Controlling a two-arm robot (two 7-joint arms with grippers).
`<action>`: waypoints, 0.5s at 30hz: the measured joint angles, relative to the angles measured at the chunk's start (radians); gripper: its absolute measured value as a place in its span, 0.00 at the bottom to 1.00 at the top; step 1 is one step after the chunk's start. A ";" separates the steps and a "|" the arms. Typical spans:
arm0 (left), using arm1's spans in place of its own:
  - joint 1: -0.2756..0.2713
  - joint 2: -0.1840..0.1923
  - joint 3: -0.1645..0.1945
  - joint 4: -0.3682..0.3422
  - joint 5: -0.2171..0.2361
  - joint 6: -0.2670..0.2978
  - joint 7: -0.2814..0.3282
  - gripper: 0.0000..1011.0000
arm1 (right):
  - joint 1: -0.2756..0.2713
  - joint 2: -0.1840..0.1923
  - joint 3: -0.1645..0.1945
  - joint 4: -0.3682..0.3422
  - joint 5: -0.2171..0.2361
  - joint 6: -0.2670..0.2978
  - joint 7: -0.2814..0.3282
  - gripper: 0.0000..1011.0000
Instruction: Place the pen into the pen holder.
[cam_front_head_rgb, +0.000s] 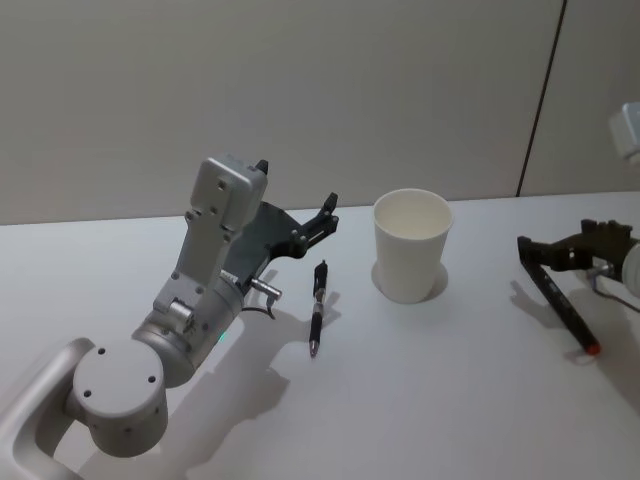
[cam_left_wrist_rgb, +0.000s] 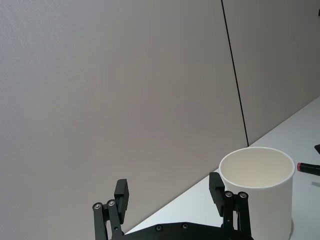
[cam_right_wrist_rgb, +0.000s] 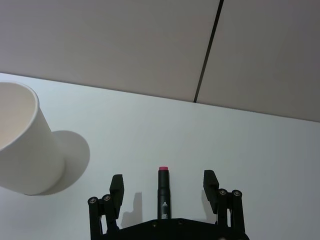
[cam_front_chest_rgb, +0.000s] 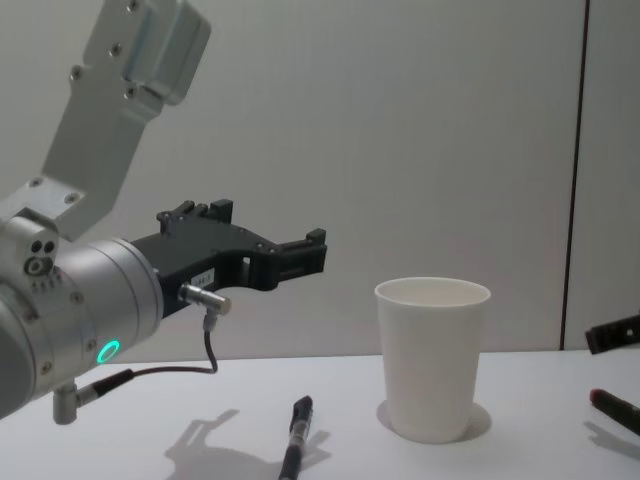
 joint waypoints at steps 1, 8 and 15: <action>0.000 0.000 0.000 0.000 0.000 0.000 0.000 0.99 | 0.002 -0.003 -0.001 0.004 -0.001 0.004 -0.002 0.99; 0.000 0.000 0.000 0.000 0.000 0.000 0.000 0.99 | 0.004 -0.015 -0.005 0.016 -0.003 0.014 -0.013 0.99; 0.000 0.000 0.000 0.000 0.000 0.000 0.000 0.99 | -0.001 -0.029 -0.008 0.031 0.003 0.010 -0.030 0.99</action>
